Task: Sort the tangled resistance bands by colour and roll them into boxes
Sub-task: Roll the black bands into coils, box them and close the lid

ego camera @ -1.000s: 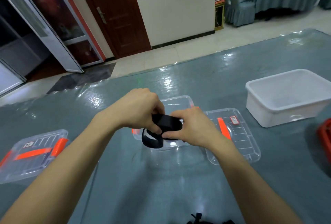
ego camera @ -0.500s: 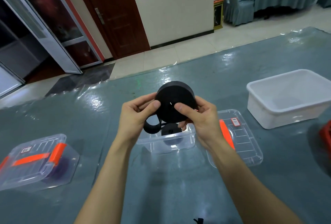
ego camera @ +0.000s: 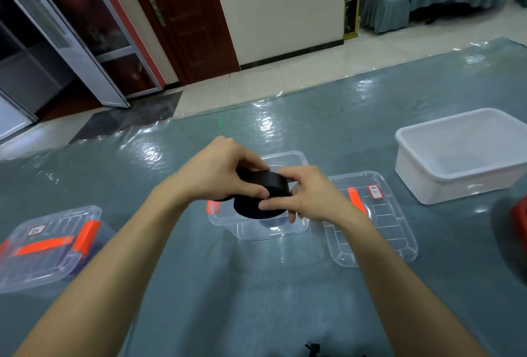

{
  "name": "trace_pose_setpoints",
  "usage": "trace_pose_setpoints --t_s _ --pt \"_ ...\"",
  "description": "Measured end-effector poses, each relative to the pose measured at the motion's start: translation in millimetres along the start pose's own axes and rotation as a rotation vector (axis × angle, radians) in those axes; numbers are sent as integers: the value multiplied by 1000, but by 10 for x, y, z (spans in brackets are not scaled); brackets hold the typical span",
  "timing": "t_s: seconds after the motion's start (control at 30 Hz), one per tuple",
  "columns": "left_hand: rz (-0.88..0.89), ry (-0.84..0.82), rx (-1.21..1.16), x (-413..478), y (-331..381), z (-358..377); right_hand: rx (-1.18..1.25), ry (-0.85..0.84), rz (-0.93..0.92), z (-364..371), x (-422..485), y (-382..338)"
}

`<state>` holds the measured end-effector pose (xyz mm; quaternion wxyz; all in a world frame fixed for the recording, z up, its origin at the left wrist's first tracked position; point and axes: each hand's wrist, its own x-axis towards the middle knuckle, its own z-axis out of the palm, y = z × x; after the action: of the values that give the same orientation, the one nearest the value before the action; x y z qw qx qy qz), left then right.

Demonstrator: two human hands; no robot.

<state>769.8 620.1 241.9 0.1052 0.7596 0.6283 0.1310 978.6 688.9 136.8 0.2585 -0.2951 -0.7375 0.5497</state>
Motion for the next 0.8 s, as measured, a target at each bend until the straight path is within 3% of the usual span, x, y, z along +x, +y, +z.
trace_pose_setpoints --t_s 0.1,0.23,0.53,0.67,0.8 --pt "-44 16 -215 98 -51 -130 171 82 -49 -6 134 -69" --pt "41 265 -694 121 -174 -107 468 177 -117 -24 220 -136" --pt "-21 787 -860 325 -168 325 757 304 -104 72 487 -137" --pt "-84 805 -831 341 -200 448 835 340 -53 176 613 -59" --pt "-184 638 -877 327 -348 581 861 395 3 224 731 70"
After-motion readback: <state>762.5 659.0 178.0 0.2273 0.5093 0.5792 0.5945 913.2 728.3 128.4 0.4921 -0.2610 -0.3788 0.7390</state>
